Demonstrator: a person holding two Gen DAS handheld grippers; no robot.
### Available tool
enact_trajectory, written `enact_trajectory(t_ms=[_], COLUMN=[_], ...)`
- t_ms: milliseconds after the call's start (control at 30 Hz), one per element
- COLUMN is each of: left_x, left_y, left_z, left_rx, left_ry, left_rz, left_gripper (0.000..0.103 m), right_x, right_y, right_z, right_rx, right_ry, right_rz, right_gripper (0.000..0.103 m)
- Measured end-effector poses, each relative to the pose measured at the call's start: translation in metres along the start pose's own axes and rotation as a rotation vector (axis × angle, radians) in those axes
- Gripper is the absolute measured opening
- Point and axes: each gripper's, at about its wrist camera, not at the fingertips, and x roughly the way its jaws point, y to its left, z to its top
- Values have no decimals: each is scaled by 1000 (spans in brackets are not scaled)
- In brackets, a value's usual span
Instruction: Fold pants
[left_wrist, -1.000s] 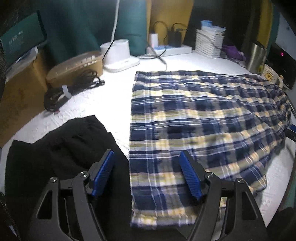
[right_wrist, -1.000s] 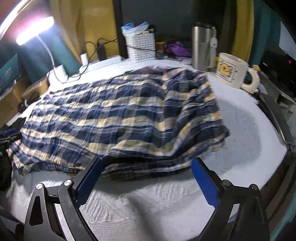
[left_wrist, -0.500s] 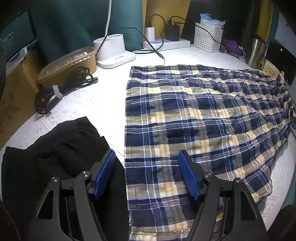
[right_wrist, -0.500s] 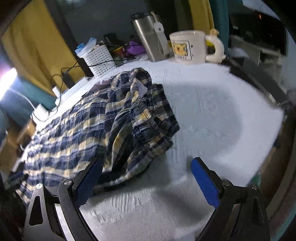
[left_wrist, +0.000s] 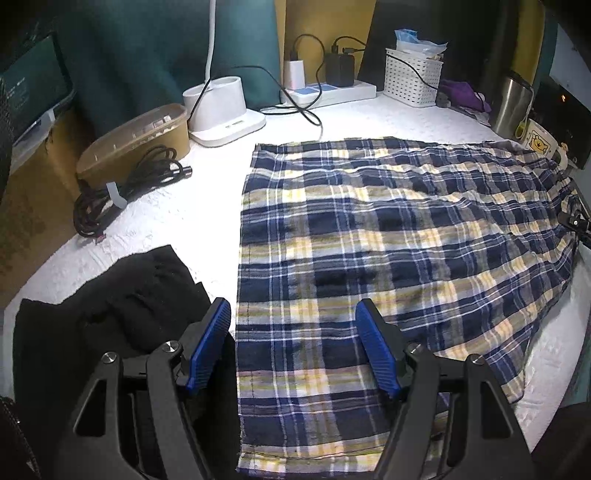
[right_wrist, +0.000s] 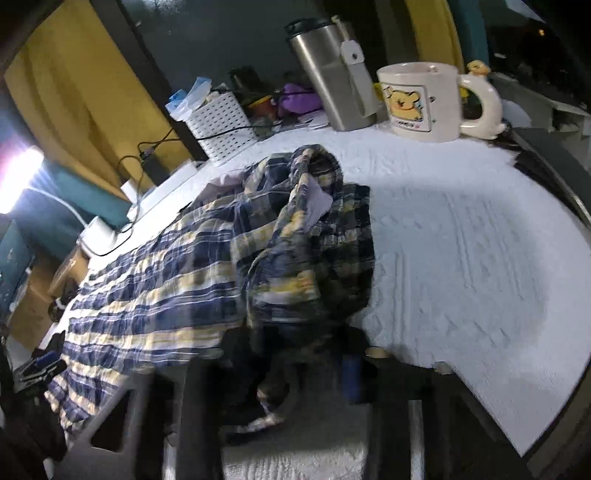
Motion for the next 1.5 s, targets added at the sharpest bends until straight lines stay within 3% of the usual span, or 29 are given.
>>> enact_trajectory(t_ms=[200, 367, 533, 667, 733, 800, 833, 867, 933, 1133, 1300, 1367, 1433, 1500], left_x=[-7, -16, -12, 16, 25, 23, 21, 20, 18, 8, -17, -27, -36, -43], left_y=[-10, -25, -46, -55, -58, -62, -64, -65, -65, -60, -55, -55, -56, -61], left_z=[10, 21, 30, 28, 24, 21, 21, 20, 17, 14, 27, 30, 34, 38], left_rx=[10, 39, 49, 19, 11, 18, 28, 36, 39, 30, 7, 5, -4, 6], left_ry=[-10, -23, -18, 55, 85, 60, 53, 47, 34, 23, -43, -74, -111, -143], left_rz=[23, 21, -39, -83, -96, -91, -84, -89, -73, -75, -81, -84, -100, -121], left_gripper=[70, 70, 70, 68, 54, 36, 20, 11, 6, 6, 16, 39, 52, 53], right_x=[-12, -29, -31, -19, -16, -15, -15, -15, -17, -29, -44, -51, -55, -58], right_y=[-4, -29, -48, -49, -50, -51, -51, -52, -52, -48, -41, -38, -36, -34], right_z=[8, 26, 38, 33, 28, 25, 24, 23, 22, 16, 8, 4, 0, -4], right_rx=[-99, -97, -106, -120, -116, -105, -100, -94, -83, -74, -71, -70, -67, -65], right_ry=[-40, -100, -105, -63, -48, -42, -41, -40, -47, -52, -60, -63, -63, -57], right_rz=[-55, -121, -167, -203, -216, -228, -231, -236, -237, -263, -270, -269, -262, -249], right_gripper=[26, 26, 26, 26, 30, 34, 42, 57, 74, 75, 76, 84, 88, 90])
